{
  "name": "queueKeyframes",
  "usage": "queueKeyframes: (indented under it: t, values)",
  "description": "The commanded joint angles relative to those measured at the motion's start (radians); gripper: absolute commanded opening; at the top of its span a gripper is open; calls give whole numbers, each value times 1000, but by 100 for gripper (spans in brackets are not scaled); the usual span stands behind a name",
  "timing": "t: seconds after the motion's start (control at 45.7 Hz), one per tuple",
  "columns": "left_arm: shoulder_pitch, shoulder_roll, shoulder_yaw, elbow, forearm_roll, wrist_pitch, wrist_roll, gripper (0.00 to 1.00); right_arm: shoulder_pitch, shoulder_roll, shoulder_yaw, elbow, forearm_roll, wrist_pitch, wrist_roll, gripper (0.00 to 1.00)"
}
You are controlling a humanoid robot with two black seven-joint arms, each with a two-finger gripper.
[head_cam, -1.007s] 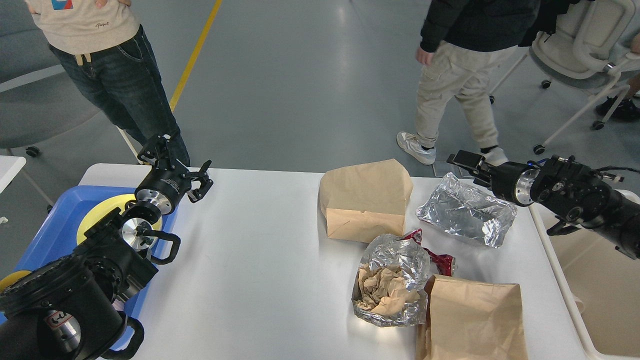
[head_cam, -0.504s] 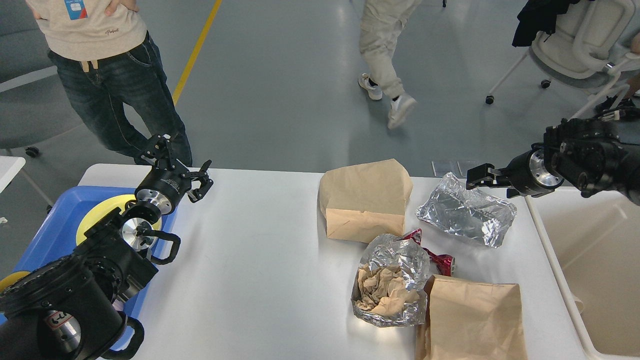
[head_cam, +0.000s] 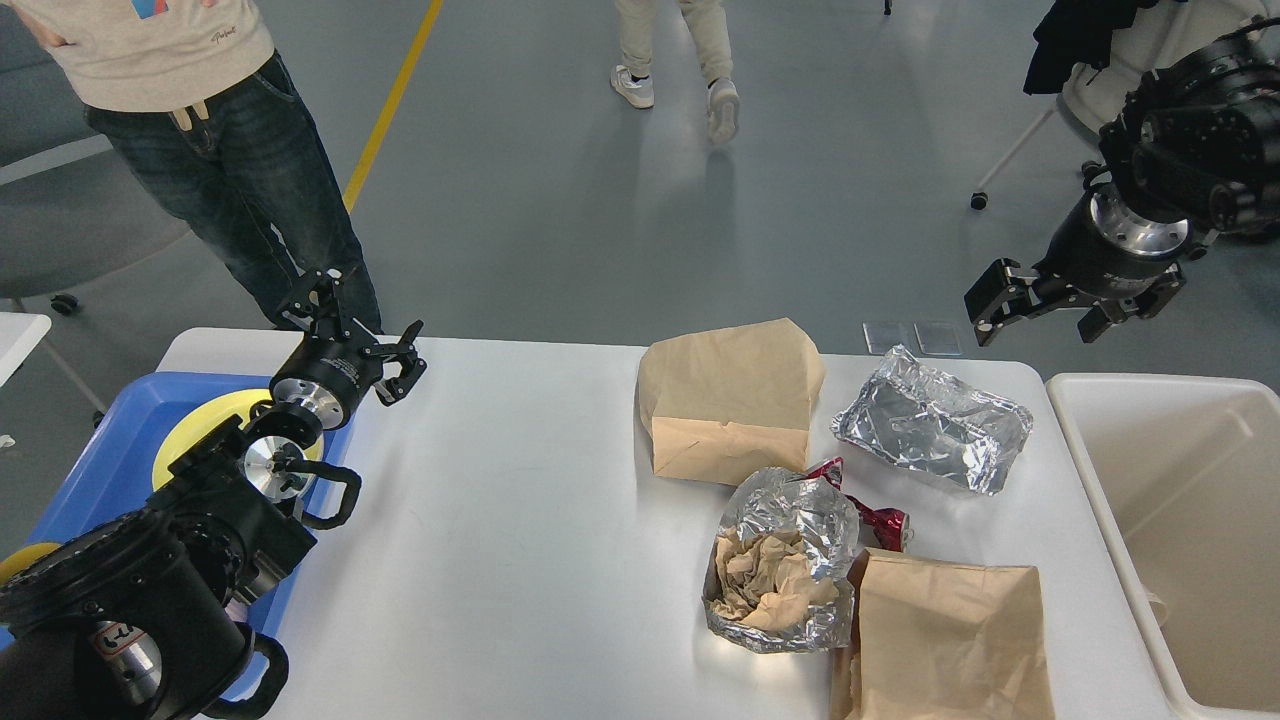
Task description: Tidy desktop
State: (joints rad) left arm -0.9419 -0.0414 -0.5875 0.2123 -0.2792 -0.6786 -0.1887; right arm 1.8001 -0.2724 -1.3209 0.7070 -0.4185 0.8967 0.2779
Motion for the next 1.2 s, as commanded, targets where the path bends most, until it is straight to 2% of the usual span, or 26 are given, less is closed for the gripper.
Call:
queueKeyframes:
  t: [0.0,0.175,0.307,0.394,0.591,0.701,0.81,0.941,1.182]
  values:
    - [0,0,0,-1,0,-1,0,96,-106,-2,-12,-49,0,-79,0,100]
    - [0,0,0,-1,0,-1,0,96,-376,-22,51,-158,21,-295,-2,100]
    - [0,0,0,-1,0,-1,0,96,-600,-64,222,-245,87,-476,-2,100]
    - [0,0,0,-1,0,-1,2,96,-786,-57,345,-365,102,-599,-2,100]
    - [0,0,0,1,0,-1,0,96,-942,-2,491,-527,104,-657,-5,99]
    - [0,0,0,-1,0,-1,0,96,-973,21,514,-554,104,-662,-26,75]
    - [0,0,0,1,0,-1,0,96,-975,24,517,-551,104,-662,-63,37]
    - [0,0,0,-1,0,-1,0,96,-976,28,517,-551,104,-662,-92,0]
    - [0,0,0,-1,0,-1,0,96,-973,29,569,-554,106,-662,-105,0]
